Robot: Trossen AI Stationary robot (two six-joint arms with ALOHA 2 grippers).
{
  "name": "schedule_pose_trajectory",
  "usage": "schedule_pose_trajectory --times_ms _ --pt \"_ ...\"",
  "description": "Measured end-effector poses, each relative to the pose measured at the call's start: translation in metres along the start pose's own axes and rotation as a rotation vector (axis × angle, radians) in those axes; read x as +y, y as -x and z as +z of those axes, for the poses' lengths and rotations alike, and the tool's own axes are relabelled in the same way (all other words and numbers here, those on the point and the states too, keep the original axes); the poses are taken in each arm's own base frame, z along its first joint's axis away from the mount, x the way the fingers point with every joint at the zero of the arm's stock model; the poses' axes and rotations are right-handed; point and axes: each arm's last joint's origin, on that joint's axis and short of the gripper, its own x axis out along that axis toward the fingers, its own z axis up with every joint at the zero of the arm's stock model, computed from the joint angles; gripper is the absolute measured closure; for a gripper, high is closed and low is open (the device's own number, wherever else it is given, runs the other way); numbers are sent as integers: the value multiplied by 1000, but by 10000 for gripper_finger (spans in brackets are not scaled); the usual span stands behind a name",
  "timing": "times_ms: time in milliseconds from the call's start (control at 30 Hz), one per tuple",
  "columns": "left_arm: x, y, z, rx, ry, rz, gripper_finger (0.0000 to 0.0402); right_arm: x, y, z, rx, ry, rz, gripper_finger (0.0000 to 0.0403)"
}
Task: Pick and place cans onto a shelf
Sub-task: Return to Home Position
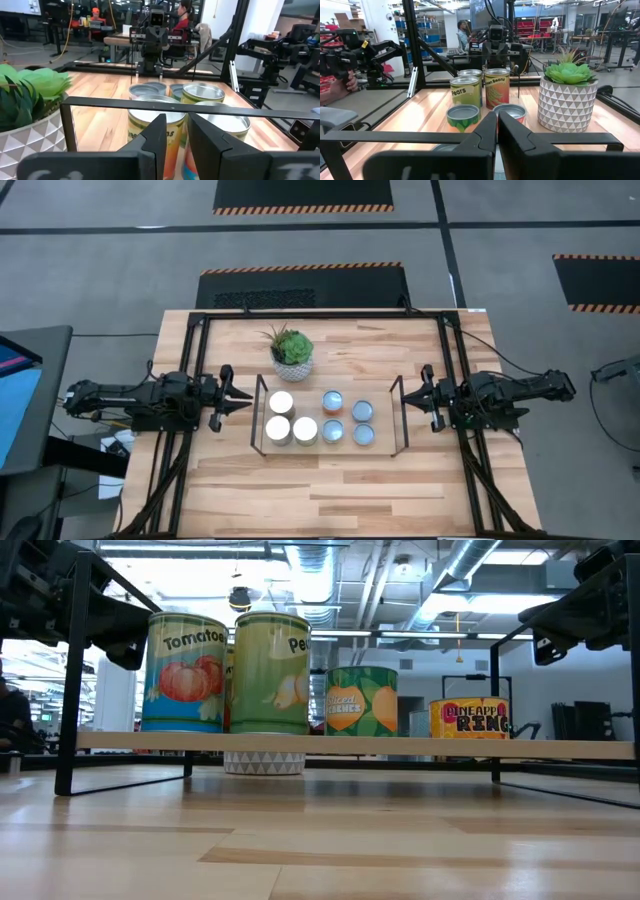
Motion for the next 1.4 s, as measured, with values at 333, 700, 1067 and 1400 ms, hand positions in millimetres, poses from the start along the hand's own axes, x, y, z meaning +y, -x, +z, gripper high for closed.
schedule_pose_trajectory --times_ms 333,700,1067,1400 --pt "0 0 -1 6 -2 3 333 0 0 0 0 0 0 360" --pt "2 0 -4 34 34 52 333 0 0 0 0 0 0 360" --pt "2 0 -4 34 41 53 333 0 0 0 0 0 0 360" --pt "2 0 -4 34 42 53 333 0 0 0 0 0 0 360"
